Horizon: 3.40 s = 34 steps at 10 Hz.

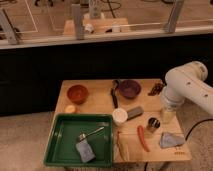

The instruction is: Wipe table surface with towel

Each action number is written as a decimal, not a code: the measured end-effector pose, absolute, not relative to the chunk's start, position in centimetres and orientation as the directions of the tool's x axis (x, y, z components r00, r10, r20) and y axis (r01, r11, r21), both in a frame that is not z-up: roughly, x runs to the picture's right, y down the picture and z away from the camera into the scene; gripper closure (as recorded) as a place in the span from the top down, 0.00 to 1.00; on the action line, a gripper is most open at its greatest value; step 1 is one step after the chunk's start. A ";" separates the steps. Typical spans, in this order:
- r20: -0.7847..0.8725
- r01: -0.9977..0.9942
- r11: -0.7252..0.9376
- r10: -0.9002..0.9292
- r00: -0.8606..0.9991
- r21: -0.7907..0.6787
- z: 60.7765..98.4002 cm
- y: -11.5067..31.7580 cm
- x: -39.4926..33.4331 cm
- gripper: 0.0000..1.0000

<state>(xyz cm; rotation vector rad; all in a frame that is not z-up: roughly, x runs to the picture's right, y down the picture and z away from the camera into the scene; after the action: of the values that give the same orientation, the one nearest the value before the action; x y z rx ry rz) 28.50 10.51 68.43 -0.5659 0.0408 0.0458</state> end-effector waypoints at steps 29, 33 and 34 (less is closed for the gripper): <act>-0.232 -0.282 0.860 0.198 0.952 -0.426 70.3 18.7 38.2 0.80; -0.178 -0.244 0.873 0.184 0.967 -0.422 71.1 21.5 39.0 0.80; -0.177 -0.242 0.873 0.183 0.967 -0.423 71.1 21.4 38.9 0.80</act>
<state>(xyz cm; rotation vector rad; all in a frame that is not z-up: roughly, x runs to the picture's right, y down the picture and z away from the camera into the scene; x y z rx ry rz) 38.92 21.45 71.11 -0.4578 0.1330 0.2226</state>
